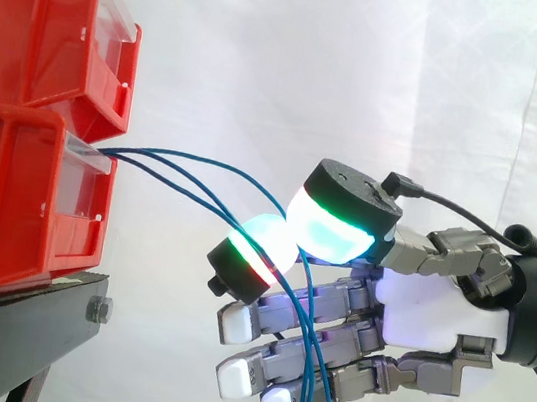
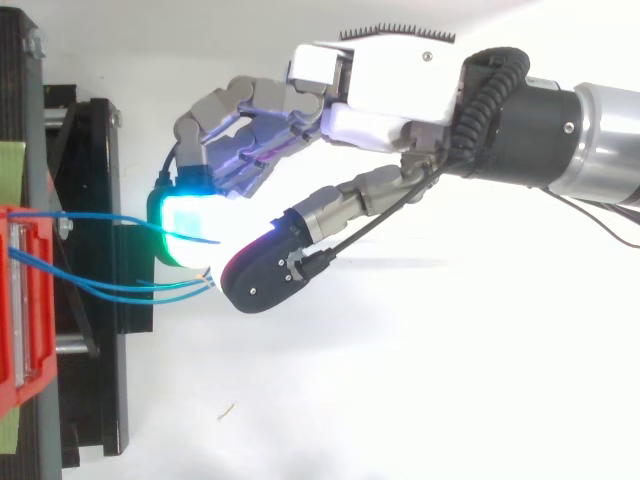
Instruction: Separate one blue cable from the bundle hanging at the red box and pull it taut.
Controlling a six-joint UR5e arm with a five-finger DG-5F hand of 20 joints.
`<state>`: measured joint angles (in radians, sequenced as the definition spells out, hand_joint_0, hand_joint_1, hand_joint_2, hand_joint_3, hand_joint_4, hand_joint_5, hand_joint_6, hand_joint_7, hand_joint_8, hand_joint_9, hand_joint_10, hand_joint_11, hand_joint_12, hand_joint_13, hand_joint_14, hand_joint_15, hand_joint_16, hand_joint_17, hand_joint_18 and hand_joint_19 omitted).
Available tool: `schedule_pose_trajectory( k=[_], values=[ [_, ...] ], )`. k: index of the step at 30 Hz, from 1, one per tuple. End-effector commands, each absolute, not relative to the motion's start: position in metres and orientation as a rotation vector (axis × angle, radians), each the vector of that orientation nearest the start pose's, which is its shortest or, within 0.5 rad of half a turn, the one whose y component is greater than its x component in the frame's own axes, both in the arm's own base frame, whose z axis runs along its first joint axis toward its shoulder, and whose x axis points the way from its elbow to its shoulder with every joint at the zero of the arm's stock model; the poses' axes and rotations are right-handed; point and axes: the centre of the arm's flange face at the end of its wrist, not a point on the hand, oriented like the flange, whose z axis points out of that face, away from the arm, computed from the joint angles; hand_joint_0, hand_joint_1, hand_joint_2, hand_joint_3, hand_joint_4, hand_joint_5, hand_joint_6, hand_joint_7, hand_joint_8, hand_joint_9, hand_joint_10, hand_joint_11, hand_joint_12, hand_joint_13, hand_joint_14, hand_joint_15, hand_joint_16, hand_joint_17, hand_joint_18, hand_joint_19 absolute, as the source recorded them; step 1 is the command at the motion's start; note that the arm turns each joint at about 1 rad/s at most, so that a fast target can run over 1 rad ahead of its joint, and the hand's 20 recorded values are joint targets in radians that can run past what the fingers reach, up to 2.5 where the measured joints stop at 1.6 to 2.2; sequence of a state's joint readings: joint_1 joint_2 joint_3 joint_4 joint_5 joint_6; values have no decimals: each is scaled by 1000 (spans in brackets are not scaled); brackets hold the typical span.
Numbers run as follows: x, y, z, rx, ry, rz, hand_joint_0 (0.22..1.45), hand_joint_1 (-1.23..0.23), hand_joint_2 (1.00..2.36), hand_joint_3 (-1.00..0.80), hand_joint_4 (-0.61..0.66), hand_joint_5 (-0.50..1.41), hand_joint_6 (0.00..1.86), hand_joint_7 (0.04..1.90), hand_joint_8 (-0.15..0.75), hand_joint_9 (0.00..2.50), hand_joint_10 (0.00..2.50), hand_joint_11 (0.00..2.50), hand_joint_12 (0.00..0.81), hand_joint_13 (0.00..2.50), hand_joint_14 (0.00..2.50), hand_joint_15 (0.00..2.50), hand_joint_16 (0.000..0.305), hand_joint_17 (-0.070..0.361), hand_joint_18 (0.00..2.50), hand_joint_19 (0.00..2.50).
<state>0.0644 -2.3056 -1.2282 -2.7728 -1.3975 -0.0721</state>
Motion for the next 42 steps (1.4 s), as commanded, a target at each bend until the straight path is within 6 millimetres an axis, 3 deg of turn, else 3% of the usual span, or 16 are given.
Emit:
schedule_pose_trajectory(
  k=[1,19,24,32,42],
  values=[
    [751,-102,226,1222,1184,1064,534,-667,1000,-500,-48,-219,855,978,214,650,21,807,349,684,19,525,45,102,707,499],
    [752,-102,227,1220,1182,1065,538,-637,1000,-500,-28,-213,850,992,230,701,21,813,357,750,19,568,47,105,736,562],
    [751,-102,226,1221,1183,1064,610,-634,1000,-491,-58,-208,853,1019,223,719,23,821,348,759,19,565,44,100,730,582],
    [751,-102,226,1221,1185,1065,594,-720,1025,-109,-81,-181,906,1118,239,772,24,835,347,764,20,574,43,97,742,574],
    [751,-102,226,1232,1180,1069,595,-717,1027,-36,-103,-170,918,1155,254,981,23,1183,339,850,24,675,39,87,732,552]
  ],
)
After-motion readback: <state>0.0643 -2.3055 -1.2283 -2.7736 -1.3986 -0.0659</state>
